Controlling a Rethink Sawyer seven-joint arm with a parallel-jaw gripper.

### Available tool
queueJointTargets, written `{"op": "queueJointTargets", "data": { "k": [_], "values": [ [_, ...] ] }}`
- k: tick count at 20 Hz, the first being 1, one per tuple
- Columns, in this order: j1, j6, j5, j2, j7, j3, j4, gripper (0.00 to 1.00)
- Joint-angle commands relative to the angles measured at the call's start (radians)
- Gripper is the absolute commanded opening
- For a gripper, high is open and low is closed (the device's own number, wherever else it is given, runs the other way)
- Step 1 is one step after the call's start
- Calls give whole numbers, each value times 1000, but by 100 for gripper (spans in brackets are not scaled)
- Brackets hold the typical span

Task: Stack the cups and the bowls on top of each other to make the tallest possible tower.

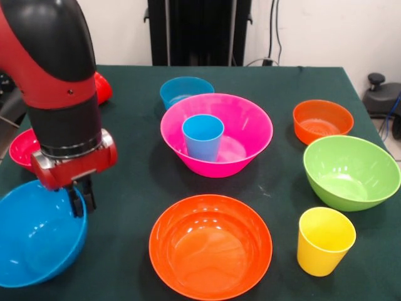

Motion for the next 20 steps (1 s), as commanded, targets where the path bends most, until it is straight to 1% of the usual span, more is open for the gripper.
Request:
{"op": "queueJointTargets", "data": {
  "k": [1, 6, 10, 15, 20],
  "values": [
    [39, -96, -47, -184, 63, -89, 160, 0],
    [53, -116, -14, -305, 171, -131, 283, 0],
    [70, -159, 16, -388, 264, -180, 397, 0],
    [92, -229, 47, -440, 357, -224, 510, 0],
    [133, -290, 63, -481, 447, -286, 593, 0]
  ]
}}
